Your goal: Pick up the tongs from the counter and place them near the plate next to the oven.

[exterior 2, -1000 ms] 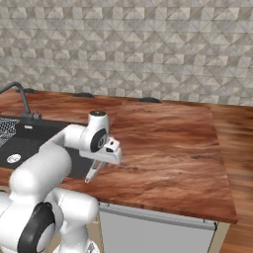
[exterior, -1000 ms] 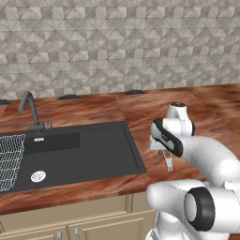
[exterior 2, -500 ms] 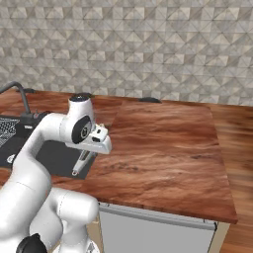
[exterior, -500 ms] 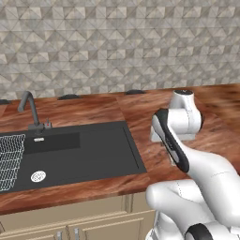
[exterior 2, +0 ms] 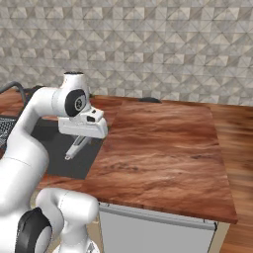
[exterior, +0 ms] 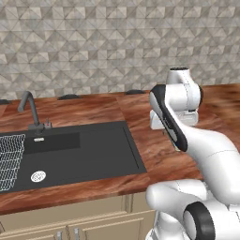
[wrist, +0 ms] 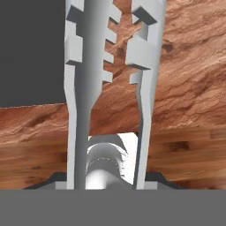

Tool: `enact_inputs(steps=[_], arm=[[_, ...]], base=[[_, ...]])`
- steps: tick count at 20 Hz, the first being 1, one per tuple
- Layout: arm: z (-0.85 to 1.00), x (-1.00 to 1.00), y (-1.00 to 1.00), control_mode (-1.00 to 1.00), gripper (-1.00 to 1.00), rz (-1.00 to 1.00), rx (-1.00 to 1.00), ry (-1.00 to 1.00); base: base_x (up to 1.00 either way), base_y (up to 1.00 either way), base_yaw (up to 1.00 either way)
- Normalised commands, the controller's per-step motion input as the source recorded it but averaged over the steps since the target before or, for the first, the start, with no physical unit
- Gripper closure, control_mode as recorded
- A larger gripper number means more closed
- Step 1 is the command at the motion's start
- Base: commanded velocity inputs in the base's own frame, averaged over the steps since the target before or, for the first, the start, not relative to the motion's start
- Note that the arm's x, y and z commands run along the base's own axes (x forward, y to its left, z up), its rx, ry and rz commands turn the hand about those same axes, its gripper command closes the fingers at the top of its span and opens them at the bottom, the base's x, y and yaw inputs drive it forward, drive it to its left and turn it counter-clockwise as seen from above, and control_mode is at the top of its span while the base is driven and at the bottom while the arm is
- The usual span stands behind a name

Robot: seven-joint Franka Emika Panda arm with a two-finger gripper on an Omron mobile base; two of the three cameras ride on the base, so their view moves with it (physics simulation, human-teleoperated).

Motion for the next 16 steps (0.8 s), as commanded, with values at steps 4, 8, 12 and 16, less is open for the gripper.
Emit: enact_inputs(steps=[4, 8, 12, 16], arm=[[0.02, -0.01, 0.0, 1.0, 1.0, 0.0, -0.01, 0.03], [0.0, 0.0, 0.0, 1.0, 1.0, 0.0, 0.0, 0.0], [0.0, 0.0, 0.0, 1.0, 1.0, 0.0, 0.0, 0.0], [0.0, 0.0, 0.0, 1.0, 1.0, 0.0, 0.0, 0.0]], base=[[-0.08, 0.0, 0.0], [-0.66, 0.0, 0.0], [-0.99, 0.0, 0.0], [-0.97, 0.0, 0.0]])
